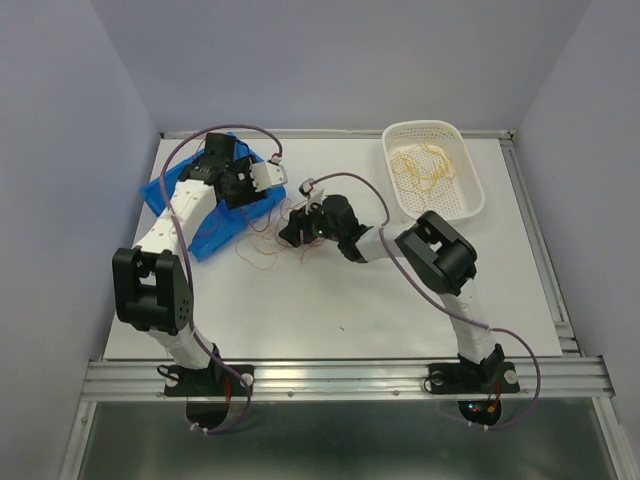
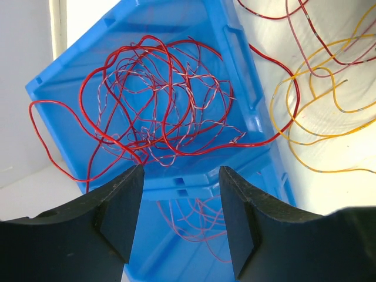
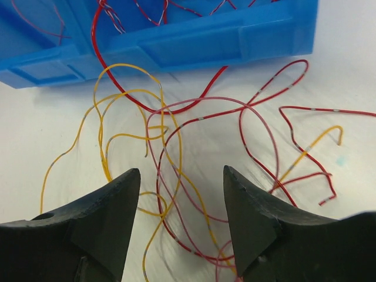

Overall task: Untangle the cables
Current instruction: Place the cable in the bin.

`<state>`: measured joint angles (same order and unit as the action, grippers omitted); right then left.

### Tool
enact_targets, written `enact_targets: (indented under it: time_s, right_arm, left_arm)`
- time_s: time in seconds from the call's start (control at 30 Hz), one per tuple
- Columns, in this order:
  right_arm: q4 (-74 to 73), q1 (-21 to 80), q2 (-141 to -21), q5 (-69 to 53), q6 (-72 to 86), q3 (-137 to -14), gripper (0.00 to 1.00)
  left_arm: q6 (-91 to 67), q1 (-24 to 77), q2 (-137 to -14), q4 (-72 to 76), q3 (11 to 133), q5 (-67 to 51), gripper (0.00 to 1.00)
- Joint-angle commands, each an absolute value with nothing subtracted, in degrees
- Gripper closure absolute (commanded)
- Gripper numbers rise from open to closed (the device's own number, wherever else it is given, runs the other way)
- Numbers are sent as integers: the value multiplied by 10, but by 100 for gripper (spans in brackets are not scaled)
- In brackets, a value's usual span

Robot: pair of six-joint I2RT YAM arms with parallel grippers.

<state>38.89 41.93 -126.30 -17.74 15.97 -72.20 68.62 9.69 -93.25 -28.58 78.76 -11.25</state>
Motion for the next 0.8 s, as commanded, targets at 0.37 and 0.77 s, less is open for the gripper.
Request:
enact_targets:
  time_s: [0.37, 0.77]
  right_arm:
    - [223, 478, -1261, -20, 20, -765, 96]
    - [322, 476, -923, 50, 65, -381, 99]
  left_arm:
    - [706, 87, -915, -299, 808, -127, 36]
    - [777, 123, -915, -301, 759, -107, 38]
